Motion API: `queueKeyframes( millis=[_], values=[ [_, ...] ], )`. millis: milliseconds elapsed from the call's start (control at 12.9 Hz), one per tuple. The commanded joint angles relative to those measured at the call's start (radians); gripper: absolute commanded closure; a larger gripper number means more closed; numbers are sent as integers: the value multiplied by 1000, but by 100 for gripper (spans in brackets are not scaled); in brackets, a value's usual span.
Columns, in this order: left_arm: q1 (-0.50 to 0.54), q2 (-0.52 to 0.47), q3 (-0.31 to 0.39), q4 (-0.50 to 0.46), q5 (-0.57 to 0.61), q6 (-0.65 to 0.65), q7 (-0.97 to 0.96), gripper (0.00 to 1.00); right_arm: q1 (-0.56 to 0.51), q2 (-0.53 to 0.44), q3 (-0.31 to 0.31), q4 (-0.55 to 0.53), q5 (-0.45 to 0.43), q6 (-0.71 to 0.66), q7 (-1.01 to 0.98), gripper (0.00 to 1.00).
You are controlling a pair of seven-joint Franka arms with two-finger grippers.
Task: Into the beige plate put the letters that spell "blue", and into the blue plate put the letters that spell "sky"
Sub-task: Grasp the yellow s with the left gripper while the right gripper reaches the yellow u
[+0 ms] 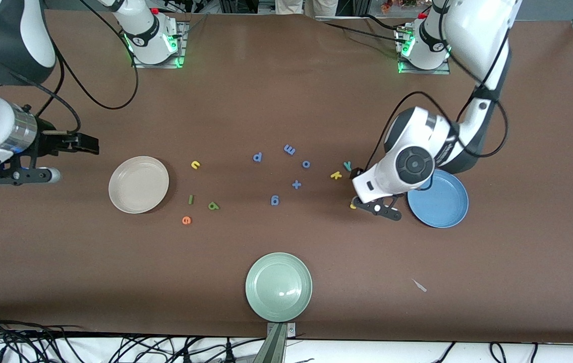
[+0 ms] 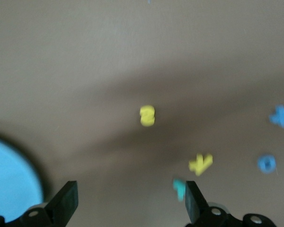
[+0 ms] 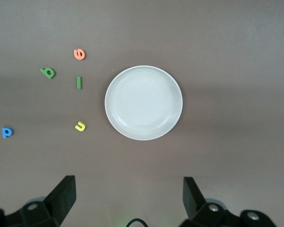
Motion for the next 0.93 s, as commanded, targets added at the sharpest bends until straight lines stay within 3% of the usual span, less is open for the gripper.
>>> queueKeyframes(
  millis=[0, 233, 466, 544, 777, 854],
  values=[
    [-43, 78, 17, 45, 27, 75, -88, 0, 0, 22, 6, 5, 19, -9, -16, 0],
    [-55, 127, 14, 32, 103, 159, -212, 0, 53, 58, 11, 5, 21, 24, -6, 0],
    [-81, 170, 15, 29, 118, 204, -302, 0, 121, 127, 9, -5, 35, 142, 103, 0],
    [-80, 173, 15, 29, 119, 204, -302, 8, 136, 140, 9, -17, 35, 176, 147, 0],
    [-80, 175, 18, 28, 137, 204, -302, 61, 178, 138, 11, -146, 41, 320, 249, 0],
    [-80, 173, 15, 28, 203, 205, -302, 65, 181, 123, 12, -209, 46, 401, 276, 0]
  ],
)
